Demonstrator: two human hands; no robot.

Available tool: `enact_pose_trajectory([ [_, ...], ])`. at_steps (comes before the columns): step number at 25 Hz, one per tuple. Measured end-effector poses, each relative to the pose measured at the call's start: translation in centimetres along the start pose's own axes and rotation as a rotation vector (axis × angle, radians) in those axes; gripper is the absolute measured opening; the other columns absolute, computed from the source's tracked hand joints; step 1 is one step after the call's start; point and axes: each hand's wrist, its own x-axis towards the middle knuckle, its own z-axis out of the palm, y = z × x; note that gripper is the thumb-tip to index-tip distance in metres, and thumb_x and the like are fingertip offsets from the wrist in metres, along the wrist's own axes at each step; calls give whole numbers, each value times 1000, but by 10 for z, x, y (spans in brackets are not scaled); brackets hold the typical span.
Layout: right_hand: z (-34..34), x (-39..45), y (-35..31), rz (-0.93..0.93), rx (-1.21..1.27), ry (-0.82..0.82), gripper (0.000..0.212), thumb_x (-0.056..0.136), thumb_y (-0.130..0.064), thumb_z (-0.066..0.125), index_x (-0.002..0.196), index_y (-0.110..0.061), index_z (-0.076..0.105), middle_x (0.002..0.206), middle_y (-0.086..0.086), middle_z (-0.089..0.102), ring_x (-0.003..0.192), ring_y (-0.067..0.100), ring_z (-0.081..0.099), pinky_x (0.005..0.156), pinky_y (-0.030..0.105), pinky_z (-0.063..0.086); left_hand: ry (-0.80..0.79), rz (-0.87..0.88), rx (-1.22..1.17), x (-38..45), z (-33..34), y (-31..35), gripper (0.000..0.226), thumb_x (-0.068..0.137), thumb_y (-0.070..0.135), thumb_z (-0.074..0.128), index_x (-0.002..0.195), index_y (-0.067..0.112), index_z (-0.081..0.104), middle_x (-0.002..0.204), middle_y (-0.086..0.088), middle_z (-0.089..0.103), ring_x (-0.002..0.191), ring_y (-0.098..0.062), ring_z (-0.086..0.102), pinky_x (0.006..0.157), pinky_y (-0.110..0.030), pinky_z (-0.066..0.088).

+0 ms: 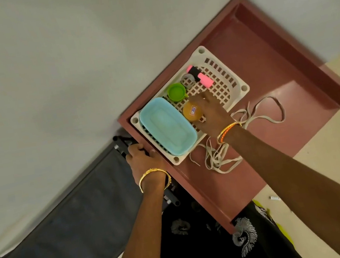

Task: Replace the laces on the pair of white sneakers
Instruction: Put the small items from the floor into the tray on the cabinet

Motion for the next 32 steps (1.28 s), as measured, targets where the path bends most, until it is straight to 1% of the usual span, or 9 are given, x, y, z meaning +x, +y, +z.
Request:
enact_pose_trajectory([
  [5,4,5,-6,75,96,74,69,71,5,69,135,-6,44,130,21,42,117,37,46,97,39,41,-21,11,-42,5,1,-3,30,89,8,55,118,7,46,120,-12,55,102,-26,57,78,-37,46],
  [10,3,-6,-11,150,150,84,74,73,2,70,139,-11,39,136,17,36,116,33,49,94,36,45,-21,71,-10,3,1,-7,32,88,8,54,119,8,46,125,-11,46,93,-25,55,72,-32,41],
  [12,0,-17,-11,170,131,133,71,74,1,68,138,-9,39,136,17,37,115,33,49,91,36,46,-13,116,1,-1,2,-9,35,85,6,55,119,8,46,127,-13,41,99,-31,54,72,-33,41],
  [16,-1,-51,-5,187,179,407,39,75,-7,59,113,1,59,111,19,55,97,35,57,84,46,52,70,362,64,-16,2,-5,37,78,2,58,115,1,51,125,-20,42,113,-37,41,85,-45,42],
  [18,-6,-72,-2,240,243,543,24,77,-16,56,93,0,65,92,16,57,81,27,57,79,25,50,70,559,70,-25,6,-1,30,79,2,57,109,0,55,118,-20,50,108,-36,45,85,-46,43],
  [19,-10,-83,-1,262,256,605,23,77,-20,56,83,0,65,84,14,57,76,24,53,75,14,42,39,659,67,-29,7,0,26,80,4,54,106,1,56,111,-18,54,103,-34,49,82,-46,44],
  [21,-18,-110,3,323,250,711,25,78,-25,54,71,-2,61,75,11,54,73,24,50,69,16,31,-75,816,63,-44,17,9,22,81,9,48,99,2,58,98,-12,60,92,-30,55,76,-44,48],
  [25,-22,-148,12,435,301,851,22,80,-25,52,76,-5,61,80,7,56,79,23,51,72,29,40,-249,963,112,-67,40,26,19,84,16,45,93,5,59,86,-8,61,82,-27,55,70,-40,46],
  [32,-29,-256,85,822,340,1122,21,81,-17,51,92,-5,64,94,8,60,94,25,53,77,28,42,-586,1356,274,-163,116,38,15,86,13,45,84,6,58,78,-8,59,74,-25,52,65,-34,40],
])
